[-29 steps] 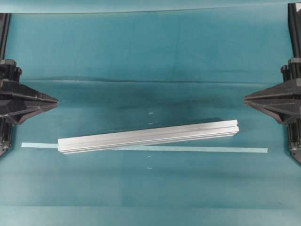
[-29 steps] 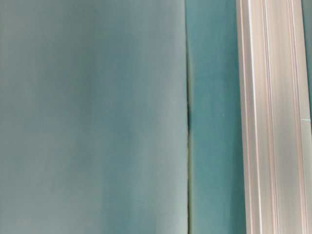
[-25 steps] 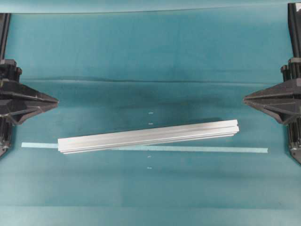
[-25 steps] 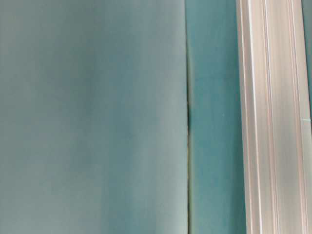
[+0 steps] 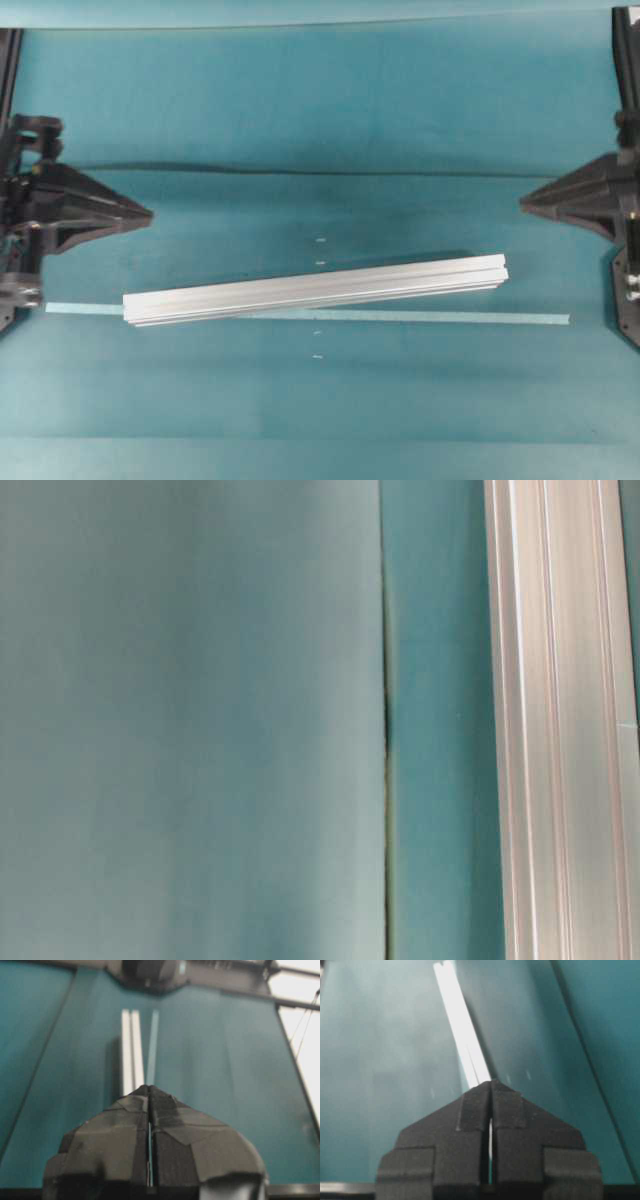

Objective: Lift the metal rail with both hands.
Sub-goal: 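Move both open grippers down over the two ends of the silver rail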

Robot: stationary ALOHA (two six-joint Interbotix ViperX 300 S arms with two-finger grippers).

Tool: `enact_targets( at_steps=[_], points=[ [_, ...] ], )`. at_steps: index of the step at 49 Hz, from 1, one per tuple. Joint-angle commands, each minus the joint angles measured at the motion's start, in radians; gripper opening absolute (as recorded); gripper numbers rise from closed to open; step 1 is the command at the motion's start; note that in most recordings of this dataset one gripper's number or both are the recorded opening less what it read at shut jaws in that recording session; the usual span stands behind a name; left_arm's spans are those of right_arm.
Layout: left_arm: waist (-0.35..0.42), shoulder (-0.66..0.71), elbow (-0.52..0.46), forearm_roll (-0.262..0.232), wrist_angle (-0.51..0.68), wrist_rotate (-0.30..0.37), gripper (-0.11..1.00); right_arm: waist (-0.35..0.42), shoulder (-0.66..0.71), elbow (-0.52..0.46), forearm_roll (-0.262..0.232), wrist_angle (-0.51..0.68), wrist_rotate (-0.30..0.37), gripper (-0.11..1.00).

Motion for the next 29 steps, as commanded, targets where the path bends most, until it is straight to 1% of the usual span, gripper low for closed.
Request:
enact_targets(
  at_steps=[1, 6, 13, 18, 23, 29],
  points=[
    [-0.002, 0.044, -0.078, 0.002, 0.066, 0.002, -0.05, -0.008, 0.044, -0.063, 0.005, 0.089, -0.002, -0.03],
    [-0.006, 0.106, -0.141, 0.003, 0.169, 0.003, -0.05, -0.008, 0.109, -0.109, 0.002, 0.176, -0.003, -0.03],
    [-0.012, 0.184, -0.204, 0.005, 0.259, 0.009, -0.05, -0.008, 0.213, -0.172, -0.005, 0.279, -0.008, -0.03],
    [-0.02, 0.225, -0.236, 0.005, 0.307, 0.011, -0.05, -0.008, 0.291, -0.219, -0.023, 0.351, -0.023, -0.03],
    [-0.025, 0.252, -0.261, 0.005, 0.348, 0.009, -0.05, -0.008, 0.364, -0.252, -0.04, 0.411, -0.054, -0.03],
    [-0.029, 0.284, -0.279, 0.005, 0.39, 0.009, -0.05, -0.008, 0.437, -0.298, -0.043, 0.451, -0.11, -0.03]
  ],
)
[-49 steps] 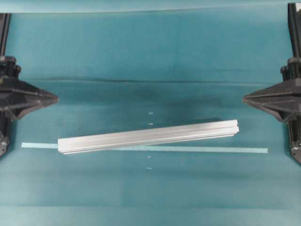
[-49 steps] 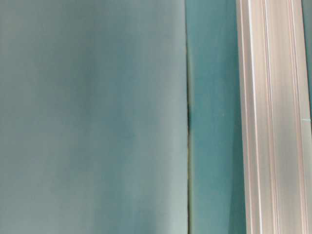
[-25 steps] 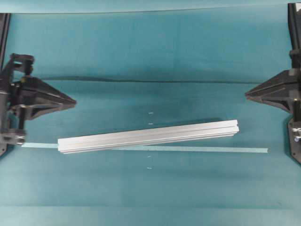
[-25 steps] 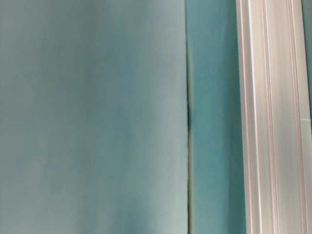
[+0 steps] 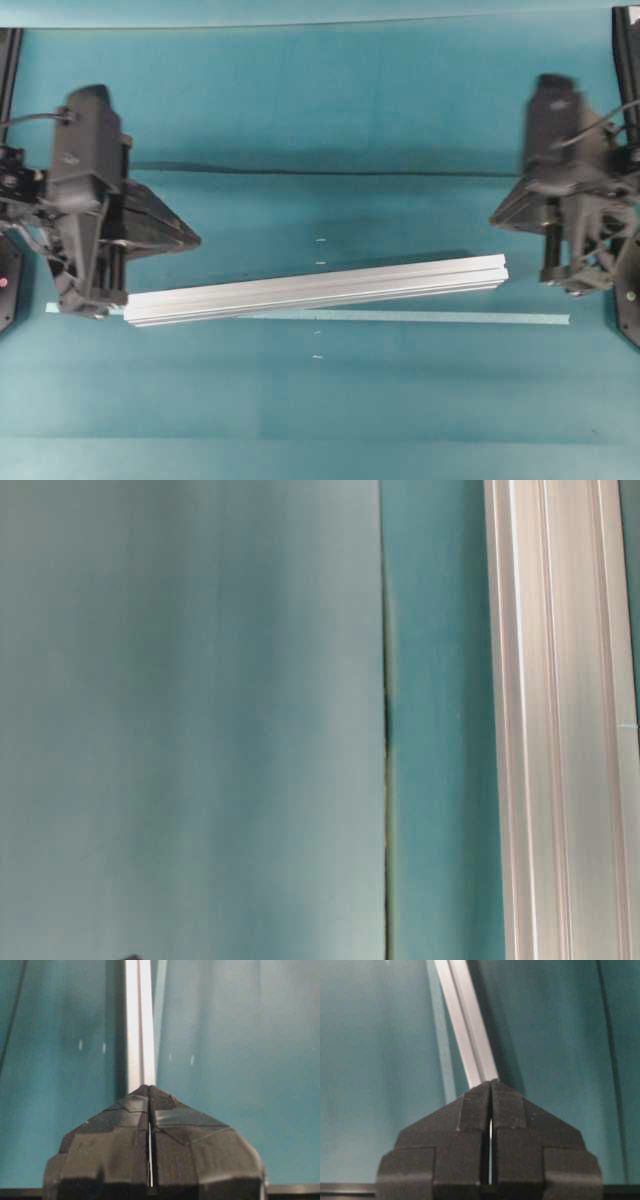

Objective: Lift the metal rail with both hands.
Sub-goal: 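Move both open grippers down over the two ends of the silver rail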

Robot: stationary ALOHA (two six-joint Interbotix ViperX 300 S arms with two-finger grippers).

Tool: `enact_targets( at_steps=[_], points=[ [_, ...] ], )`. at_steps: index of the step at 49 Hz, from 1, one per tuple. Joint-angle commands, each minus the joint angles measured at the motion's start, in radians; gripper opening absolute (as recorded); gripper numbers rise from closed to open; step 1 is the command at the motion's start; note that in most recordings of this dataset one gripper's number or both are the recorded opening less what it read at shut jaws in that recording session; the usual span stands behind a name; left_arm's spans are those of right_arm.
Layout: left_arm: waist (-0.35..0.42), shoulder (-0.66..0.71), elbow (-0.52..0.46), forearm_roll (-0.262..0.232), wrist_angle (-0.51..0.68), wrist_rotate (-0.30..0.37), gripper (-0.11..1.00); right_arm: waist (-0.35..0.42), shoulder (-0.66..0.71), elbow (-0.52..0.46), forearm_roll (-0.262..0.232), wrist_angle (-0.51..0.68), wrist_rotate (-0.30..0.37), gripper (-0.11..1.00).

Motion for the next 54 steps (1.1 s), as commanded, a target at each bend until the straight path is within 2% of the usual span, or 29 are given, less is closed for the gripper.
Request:
enact_targets(
  at_steps=[1, 12, 20, 25, 29, 35, 39, 42, 44, 48, 51, 54],
  points=[
    [-0.006, 0.012, -0.04, 0.003, 0.026, 0.0, -0.06, -0.002, 0.055, -0.051, -0.003, 0.021, -0.035, -0.03],
    [-0.014, 0.038, -0.071, 0.003, 0.158, -0.006, -0.06, -0.002, 0.166, -0.107, -0.003, 0.055, -0.135, -0.01],
    [-0.014, 0.04, -0.067, 0.003, 0.187, -0.011, -0.05, -0.002, 0.224, -0.124, -0.003, 0.064, -0.187, 0.03],
    [-0.014, 0.04, -0.064, 0.003, 0.189, -0.017, -0.03, -0.002, 0.249, -0.135, -0.002, 0.063, -0.209, 0.12],
    [-0.012, 0.044, -0.058, 0.003, 0.196, -0.049, 0.01, -0.002, 0.264, -0.138, -0.002, 0.066, -0.221, 0.26],
    [-0.008, 0.055, -0.028, 0.003, 0.207, -0.121, 0.2, -0.002, 0.285, -0.14, -0.002, 0.06, -0.244, 0.59],
    [-0.012, 0.064, -0.017, 0.003, 0.202, -0.143, 0.42, -0.002, 0.299, -0.138, -0.003, 0.058, -0.256, 0.83],
    [-0.014, 0.075, -0.014, 0.003, 0.199, -0.158, 0.63, -0.002, 0.307, -0.138, -0.003, 0.054, -0.261, 0.95],
    [-0.015, 0.086, -0.012, 0.003, 0.202, -0.166, 0.75, -0.002, 0.311, -0.138, -0.003, 0.051, -0.264, 0.99],
    [-0.018, 0.112, -0.009, 0.003, 0.199, -0.189, 0.93, -0.002, 0.319, -0.135, -0.008, 0.041, -0.272, 0.98],
    [-0.02, 0.126, -0.006, 0.003, 0.193, -0.196, 0.99, -0.002, 0.325, -0.133, -0.006, 0.034, -0.272, 0.98],
    [-0.023, 0.137, 0.0, 0.003, 0.184, -0.195, 0.98, -0.002, 0.33, -0.13, -0.006, 0.029, -0.272, 0.98]
  ],
)
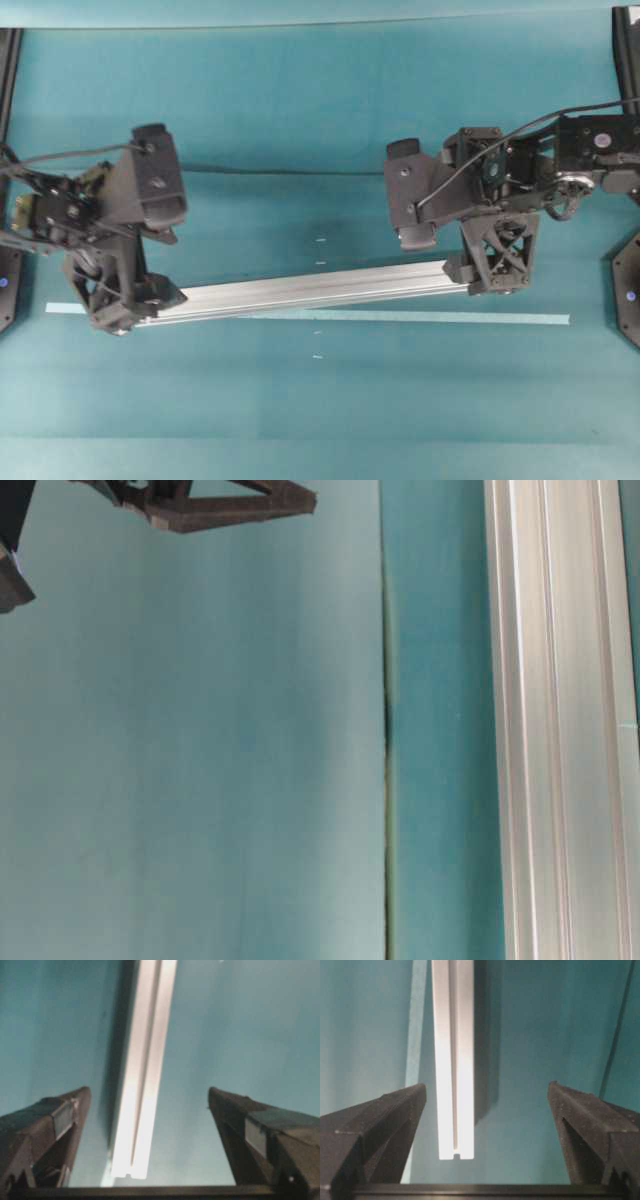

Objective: Lift the metal rail with both hands.
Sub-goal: 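Move both open grippers down over the two ends of the silver rail, then lower both grippers around the rail ends and close them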

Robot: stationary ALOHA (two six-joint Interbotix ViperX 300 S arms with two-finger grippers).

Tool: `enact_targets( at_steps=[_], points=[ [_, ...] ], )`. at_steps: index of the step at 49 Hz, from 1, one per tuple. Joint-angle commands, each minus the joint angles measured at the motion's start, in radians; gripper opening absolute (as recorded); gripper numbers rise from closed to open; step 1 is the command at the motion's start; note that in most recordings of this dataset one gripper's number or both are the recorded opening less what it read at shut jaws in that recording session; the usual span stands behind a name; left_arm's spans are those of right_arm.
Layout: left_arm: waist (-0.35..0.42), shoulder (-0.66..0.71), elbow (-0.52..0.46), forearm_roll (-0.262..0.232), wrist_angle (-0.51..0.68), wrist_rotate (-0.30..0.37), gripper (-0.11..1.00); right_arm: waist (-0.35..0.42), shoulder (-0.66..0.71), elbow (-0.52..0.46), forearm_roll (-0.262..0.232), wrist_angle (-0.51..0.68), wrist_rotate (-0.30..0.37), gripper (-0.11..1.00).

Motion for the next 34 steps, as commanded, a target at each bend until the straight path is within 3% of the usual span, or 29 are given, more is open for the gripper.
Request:
enact_targets(
  at_steps=[1, 34],
  points=[
    [-0.009, 0.008, -0.005, 0.003, -0.021, 0.0, 0.97, 0.002, 0.009, -0.002, -0.002, -0.012, -0.002, 0.98],
    [-0.015, 0.227, 0.086, 0.003, -0.273, -0.025, 0.98, 0.026, 0.087, 0.167, 0.005, -0.184, -0.005, 0.98]
  ],
)
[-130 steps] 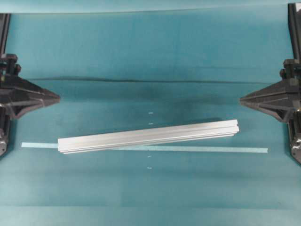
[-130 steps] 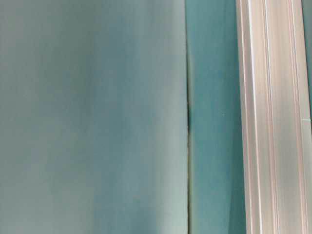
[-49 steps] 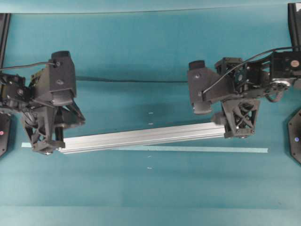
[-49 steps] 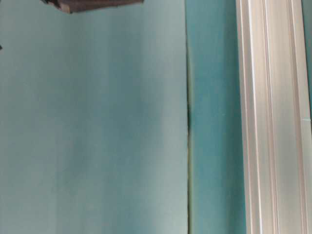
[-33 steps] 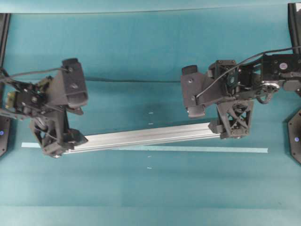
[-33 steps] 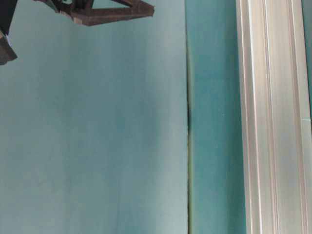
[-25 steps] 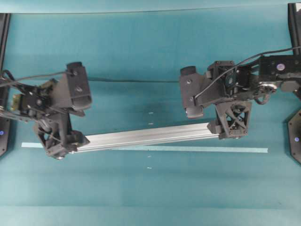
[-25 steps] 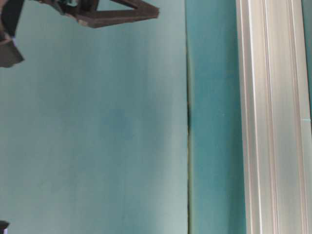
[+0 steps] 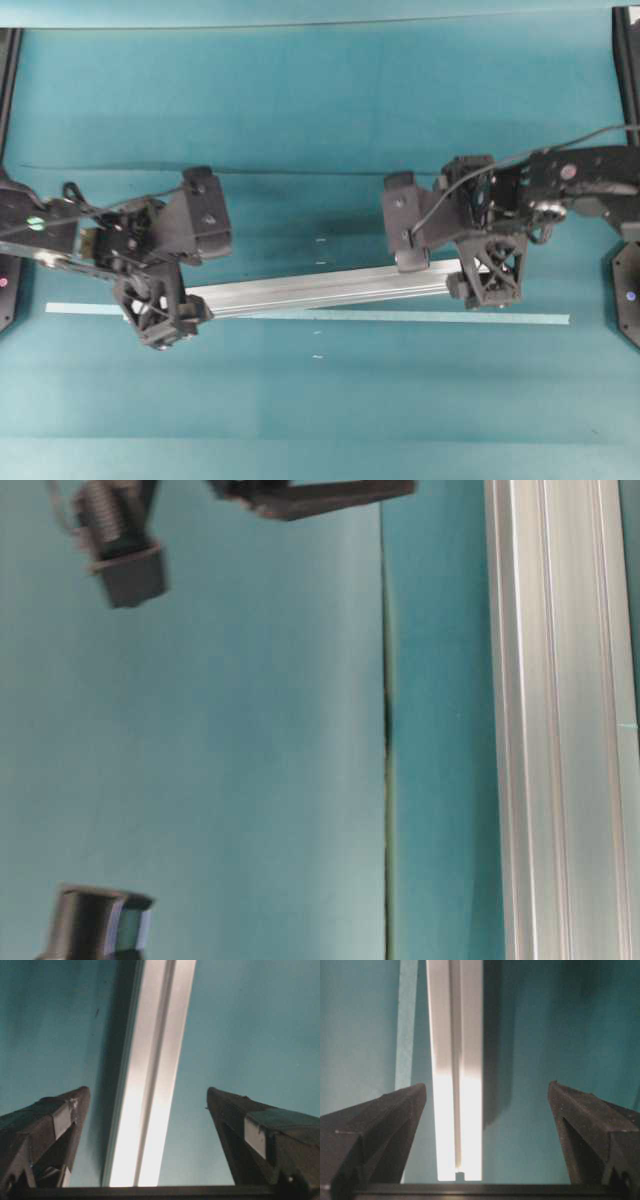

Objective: Lift the metal rail with both hands.
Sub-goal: 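Lower both grippers around the rail ends and close them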

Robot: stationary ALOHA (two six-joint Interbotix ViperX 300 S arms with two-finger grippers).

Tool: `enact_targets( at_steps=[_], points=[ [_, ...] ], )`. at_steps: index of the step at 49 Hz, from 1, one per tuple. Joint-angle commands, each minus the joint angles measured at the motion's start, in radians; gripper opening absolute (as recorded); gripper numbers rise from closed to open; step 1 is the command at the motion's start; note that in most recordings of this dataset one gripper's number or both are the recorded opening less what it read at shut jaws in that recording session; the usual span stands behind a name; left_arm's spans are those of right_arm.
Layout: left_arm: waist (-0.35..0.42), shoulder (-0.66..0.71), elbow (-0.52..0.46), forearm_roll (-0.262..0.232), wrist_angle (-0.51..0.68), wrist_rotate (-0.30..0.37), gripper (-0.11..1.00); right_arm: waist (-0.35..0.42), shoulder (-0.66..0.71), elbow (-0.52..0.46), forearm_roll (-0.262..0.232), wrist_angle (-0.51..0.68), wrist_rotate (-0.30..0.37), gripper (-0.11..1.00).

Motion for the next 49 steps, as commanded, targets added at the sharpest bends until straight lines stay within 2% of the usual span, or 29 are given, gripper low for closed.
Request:
enact_targets(
  at_steps=[1, 28, 49],
  points=[
    [-0.003, 0.015, 0.0, 0.002, -0.032, -0.002, 0.98, 0.014, 0.012, 0.011, 0.005, -0.028, 0.0, 0.98],
    [-0.008, 0.057, 0.025, 0.002, -0.067, 0.005, 0.98, 0.023, 0.048, 0.037, 0.006, -0.132, 0.003, 0.98],
    [-0.008, 0.129, 0.069, 0.002, -0.19, 0.0, 0.98, 0.028, 0.109, 0.074, 0.008, -0.216, 0.003, 0.98]
  ],
)
